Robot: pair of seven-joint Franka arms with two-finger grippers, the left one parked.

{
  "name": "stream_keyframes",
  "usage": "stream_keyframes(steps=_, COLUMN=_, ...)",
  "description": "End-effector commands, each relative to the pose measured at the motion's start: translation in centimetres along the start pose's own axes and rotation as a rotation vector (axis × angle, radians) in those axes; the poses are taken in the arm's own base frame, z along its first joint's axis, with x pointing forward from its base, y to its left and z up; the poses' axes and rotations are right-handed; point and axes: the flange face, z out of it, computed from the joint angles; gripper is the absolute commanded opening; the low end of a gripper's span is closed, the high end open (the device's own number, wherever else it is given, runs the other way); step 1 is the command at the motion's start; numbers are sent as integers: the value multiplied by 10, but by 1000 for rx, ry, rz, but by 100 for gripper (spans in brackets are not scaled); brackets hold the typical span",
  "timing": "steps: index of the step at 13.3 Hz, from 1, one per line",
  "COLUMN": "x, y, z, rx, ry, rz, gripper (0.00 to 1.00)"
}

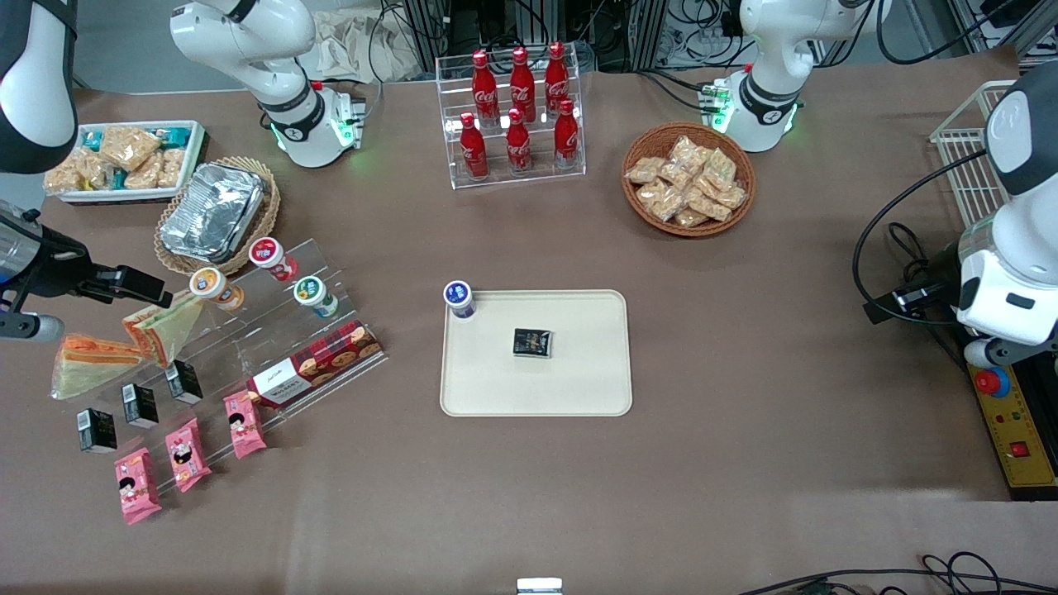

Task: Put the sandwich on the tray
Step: 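Move the right gripper toward the wrapped sandwiches on the acrylic rack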

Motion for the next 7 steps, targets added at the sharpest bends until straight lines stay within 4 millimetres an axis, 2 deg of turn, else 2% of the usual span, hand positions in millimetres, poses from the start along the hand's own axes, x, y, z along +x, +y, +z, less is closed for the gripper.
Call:
stream_keyframes(steps=1, x=4, y=-1, z=-12, rx=1, ry=7, rz=-3, gripper=98)
stream_keyframes(steps=7, x=3, y=-1, z=-14, rx=3, ry=9, rz=-2, gripper=98)
